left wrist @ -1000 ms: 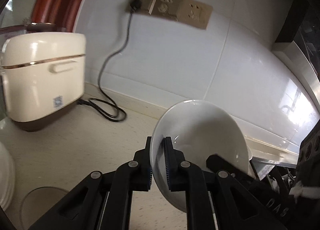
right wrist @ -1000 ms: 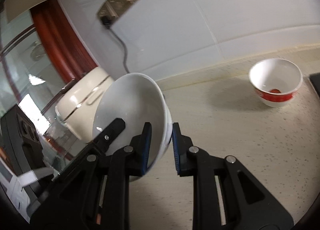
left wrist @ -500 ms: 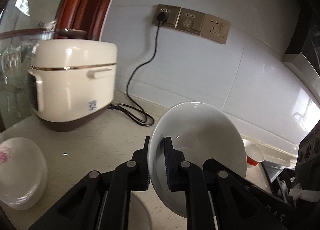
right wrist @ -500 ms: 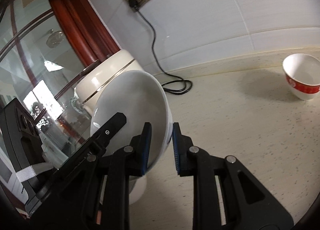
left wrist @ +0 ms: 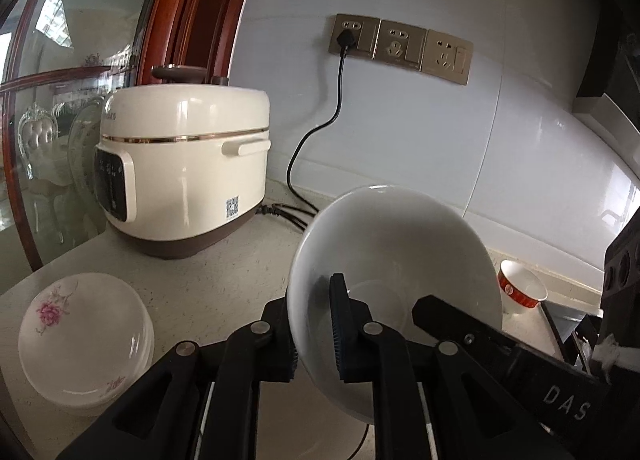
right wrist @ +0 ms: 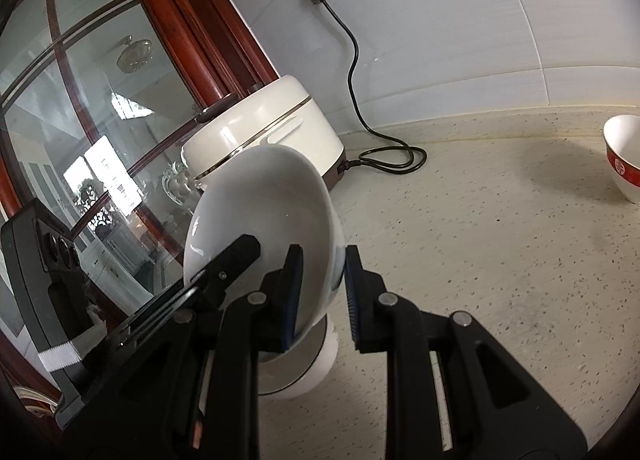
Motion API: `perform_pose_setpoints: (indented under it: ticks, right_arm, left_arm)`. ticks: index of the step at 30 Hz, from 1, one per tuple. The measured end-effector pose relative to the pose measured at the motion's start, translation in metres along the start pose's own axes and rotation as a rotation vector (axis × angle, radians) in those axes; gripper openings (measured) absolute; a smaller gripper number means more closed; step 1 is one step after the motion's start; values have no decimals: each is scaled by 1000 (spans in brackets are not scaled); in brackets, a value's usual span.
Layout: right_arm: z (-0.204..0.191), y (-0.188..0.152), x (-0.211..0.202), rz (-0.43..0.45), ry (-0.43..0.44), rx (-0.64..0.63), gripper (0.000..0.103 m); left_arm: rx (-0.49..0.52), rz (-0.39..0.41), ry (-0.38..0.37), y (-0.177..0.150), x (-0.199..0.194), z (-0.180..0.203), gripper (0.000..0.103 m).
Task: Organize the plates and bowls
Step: 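Carry the pink-flower bowl with both grippers over the large bowl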
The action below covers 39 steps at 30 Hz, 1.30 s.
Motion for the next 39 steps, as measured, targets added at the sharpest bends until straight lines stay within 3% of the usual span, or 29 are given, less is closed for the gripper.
perform_pose_setpoints:
  ticks: [39]
  right_arm:
    - [-27, -41, 39, -216, -74, -213, 25]
  left_arm:
    - [31, -117, 27, -42, 2, -34, 21]
Point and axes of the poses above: each gripper's, at about its wrist camera, not at the fingertips, and x roughly the way its jaws point, z to its right, y to its top, the point moved 4 cm from there along x, roughly the way its jaws point, and after that the axes turned 7 degrees about x, right-handed, at the moved point
